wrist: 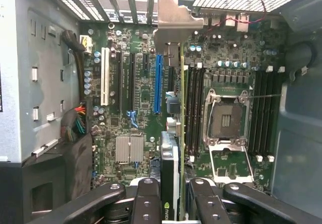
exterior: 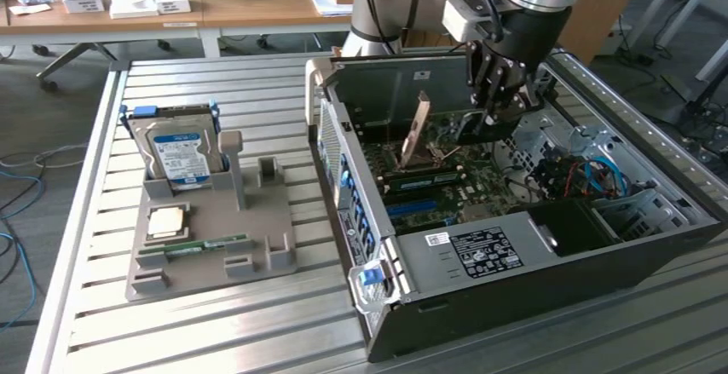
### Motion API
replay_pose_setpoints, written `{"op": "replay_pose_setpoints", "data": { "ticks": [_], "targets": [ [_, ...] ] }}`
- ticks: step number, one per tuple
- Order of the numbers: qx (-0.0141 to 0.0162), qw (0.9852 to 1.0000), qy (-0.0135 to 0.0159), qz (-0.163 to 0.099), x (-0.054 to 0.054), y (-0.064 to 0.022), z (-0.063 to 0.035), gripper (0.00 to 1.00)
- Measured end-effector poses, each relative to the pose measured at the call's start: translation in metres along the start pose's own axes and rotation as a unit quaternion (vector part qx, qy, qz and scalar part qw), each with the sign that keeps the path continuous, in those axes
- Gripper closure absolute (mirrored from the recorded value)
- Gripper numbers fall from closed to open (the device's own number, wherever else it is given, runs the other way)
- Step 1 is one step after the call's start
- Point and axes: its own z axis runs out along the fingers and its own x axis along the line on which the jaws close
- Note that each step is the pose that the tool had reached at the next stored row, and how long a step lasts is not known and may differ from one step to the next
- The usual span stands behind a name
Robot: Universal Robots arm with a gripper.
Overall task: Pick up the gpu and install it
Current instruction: 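Insert the gpu into the slot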
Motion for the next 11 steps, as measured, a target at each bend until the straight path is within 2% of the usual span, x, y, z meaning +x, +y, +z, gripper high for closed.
{"op": "replay_pose_setpoints", "data": {
  "ticks": [3, 6, 8, 11],
  "targets": [
    [0.0000, 1.0000, 0.0037, 0.000, 0.0000, 0.0001, 0.0003, 0.73],
    [-0.0002, 0.9999, 0.0112, 0.000, 0.0001, 0.0001, 0.0008, 0.73],
    [0.0003, 0.9999, 0.0121, -0.001, 0.0002, 0.0002, 0.0025, 0.73],
    [0.0030, 0.9999, 0.0121, -0.001, 0.0004, 0.0004, 0.0061, 0.73]
  ]
}}
